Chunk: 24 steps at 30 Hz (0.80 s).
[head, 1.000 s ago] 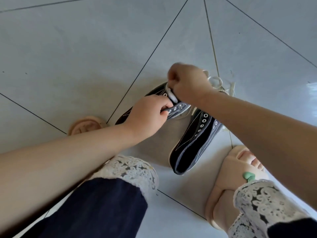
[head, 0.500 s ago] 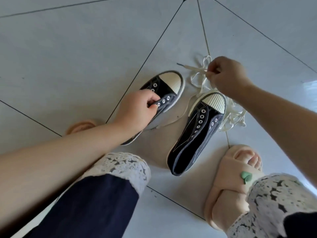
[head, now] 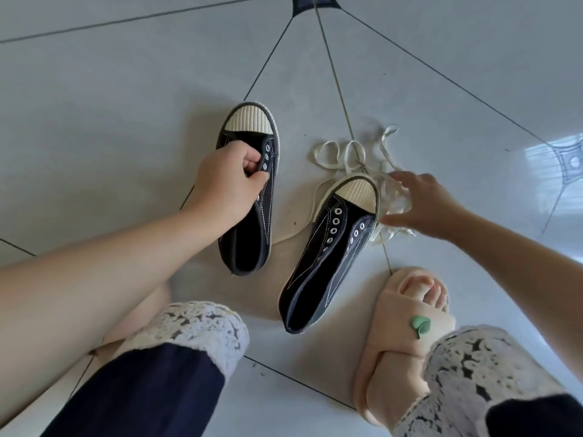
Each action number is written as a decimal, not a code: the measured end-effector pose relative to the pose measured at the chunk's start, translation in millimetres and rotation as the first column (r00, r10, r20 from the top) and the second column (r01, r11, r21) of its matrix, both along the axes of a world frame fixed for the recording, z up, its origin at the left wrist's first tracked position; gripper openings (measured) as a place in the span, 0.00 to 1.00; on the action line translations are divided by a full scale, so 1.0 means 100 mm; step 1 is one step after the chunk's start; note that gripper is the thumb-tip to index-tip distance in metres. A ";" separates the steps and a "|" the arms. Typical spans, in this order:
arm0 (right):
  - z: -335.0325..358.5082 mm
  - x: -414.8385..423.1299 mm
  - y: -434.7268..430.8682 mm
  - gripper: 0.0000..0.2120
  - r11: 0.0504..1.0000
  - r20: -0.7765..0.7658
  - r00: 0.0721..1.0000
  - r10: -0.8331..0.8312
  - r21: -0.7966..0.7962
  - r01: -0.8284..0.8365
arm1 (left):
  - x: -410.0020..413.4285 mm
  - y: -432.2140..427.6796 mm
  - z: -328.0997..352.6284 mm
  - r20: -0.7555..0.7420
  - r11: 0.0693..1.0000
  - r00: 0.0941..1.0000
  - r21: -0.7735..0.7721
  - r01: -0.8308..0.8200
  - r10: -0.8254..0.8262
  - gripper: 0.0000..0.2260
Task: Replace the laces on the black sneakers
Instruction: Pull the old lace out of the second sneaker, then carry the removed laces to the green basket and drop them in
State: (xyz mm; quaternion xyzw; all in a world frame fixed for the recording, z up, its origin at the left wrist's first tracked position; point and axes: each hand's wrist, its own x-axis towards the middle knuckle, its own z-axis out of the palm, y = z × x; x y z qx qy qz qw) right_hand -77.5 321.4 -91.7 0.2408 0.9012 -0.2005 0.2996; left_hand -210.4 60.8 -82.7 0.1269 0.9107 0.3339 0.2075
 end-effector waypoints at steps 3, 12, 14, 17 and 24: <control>-0.17 0.07 -0.09 0.33 0.988 -0.047 0.999 0.024 0.152 -0.017 | 0.02 0.00 -0.01 -0.034 1.000 0.999 -0.017 0.016 -0.017 0.09; 0.57 -0.32 0.09 0.08 0.981 -0.319 0.929 -0.186 -0.014 0.191 | -0.04 -0.05 0.37 -0.154 0.975 0.963 -0.059 0.213 -0.220 0.12; 0.93 -0.42 0.00 0.09 0.994 -0.348 0.932 -0.106 -0.056 0.093 | -0.06 0.04 0.63 -0.145 0.957 0.946 -0.015 0.291 -0.290 0.13; 1.50 -0.52 -0.20 0.08 0.997 -0.421 0.907 -0.001 -0.068 -0.031 | -0.07 0.23 1.14 -0.107 0.922 0.925 0.097 0.375 -0.365 0.21; 2.84 -0.51 -0.80 0.09 0.981 -0.621 0.781 0.064 -0.106 -0.164 | 0.17 0.49 2.51 0.080 0.768 0.873 0.518 0.376 -0.481 0.40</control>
